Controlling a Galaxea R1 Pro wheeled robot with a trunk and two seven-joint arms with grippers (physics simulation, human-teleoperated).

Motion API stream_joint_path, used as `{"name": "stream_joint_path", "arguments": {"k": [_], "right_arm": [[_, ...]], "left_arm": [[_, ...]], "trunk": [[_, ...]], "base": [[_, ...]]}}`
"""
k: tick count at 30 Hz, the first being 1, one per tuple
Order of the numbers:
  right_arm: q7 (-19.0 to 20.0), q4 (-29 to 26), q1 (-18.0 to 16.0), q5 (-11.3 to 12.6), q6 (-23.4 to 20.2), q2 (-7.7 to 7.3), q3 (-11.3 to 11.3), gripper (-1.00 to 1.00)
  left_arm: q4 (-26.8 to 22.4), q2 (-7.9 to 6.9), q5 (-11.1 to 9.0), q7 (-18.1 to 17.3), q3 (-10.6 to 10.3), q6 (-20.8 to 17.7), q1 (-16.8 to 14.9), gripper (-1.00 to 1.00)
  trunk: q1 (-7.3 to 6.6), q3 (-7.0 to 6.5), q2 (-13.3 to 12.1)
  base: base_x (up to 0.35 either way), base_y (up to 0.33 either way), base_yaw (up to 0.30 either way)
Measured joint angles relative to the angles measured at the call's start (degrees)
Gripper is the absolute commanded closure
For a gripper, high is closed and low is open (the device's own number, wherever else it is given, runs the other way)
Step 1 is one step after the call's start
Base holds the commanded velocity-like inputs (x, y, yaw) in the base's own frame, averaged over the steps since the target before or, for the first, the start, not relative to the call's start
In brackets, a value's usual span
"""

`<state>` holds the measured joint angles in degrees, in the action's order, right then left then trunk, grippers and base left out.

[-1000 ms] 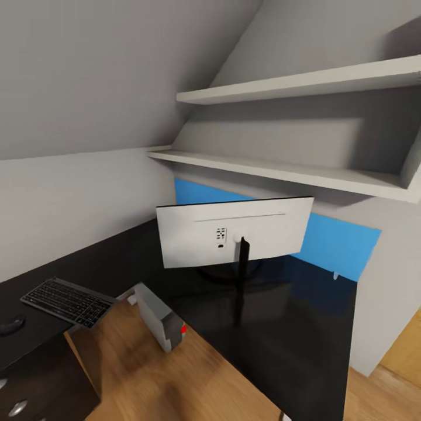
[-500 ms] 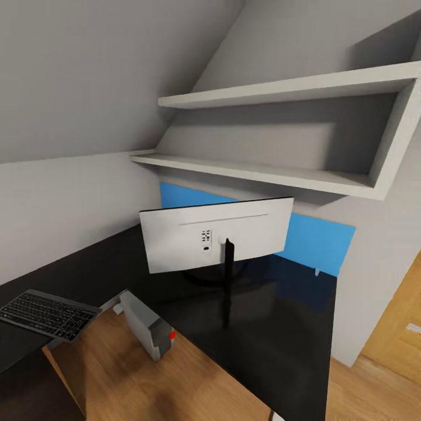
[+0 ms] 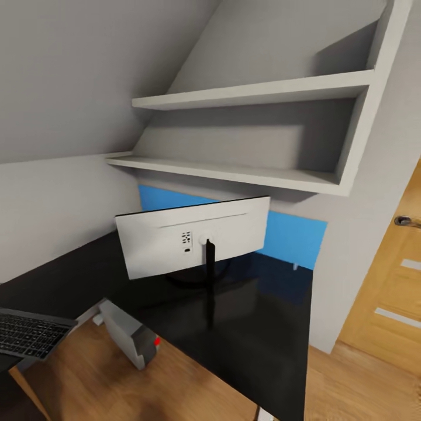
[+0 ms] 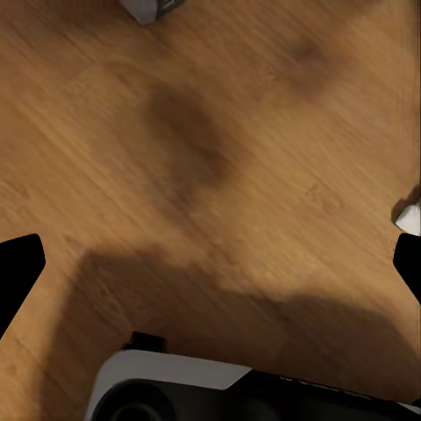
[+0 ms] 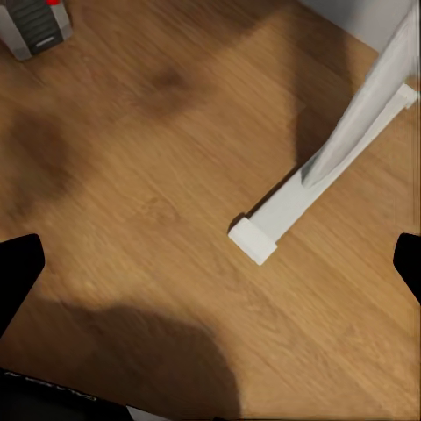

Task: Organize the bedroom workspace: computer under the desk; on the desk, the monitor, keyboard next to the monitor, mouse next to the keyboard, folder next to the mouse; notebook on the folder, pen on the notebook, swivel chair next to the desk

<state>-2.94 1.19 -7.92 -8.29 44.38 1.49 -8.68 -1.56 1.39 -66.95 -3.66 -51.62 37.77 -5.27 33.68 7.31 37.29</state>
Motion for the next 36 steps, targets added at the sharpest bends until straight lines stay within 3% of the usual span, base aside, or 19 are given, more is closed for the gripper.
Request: {"name": "stream_joint_path", "arguments": {"k": [8,17,36], "right_arm": [[0.0,0.0,0.0,0.0,0.0,-0.01,0.0,-1.00],[0.0,0.0,0.0,0.0,-0.1,-0.01,0.0,-1.00],[-0.1,-0.1,0.0,0.0,-0.1,-0.01,0.1,-1.00]], "left_arm": [[0.0,0.01,0.0,0.0,-0.1,0.0,0.0,-1.00],[0.0,0.00,0.0,0.0,-0.1,0.0,0.0,-1.00],[0.0,-0.01,-0.1,0.2,0.0,0.0,0.0,-1.00]], "trunk": [[0.00,-0.01,0.0],[-1.97,-1.59,-3.6],[-6.16,-4.96,-11.2]], "base": [[0.000,0.000,-0.251],[0.000,0.000,-0.173],[0.000,0.000,-0.010]]}}
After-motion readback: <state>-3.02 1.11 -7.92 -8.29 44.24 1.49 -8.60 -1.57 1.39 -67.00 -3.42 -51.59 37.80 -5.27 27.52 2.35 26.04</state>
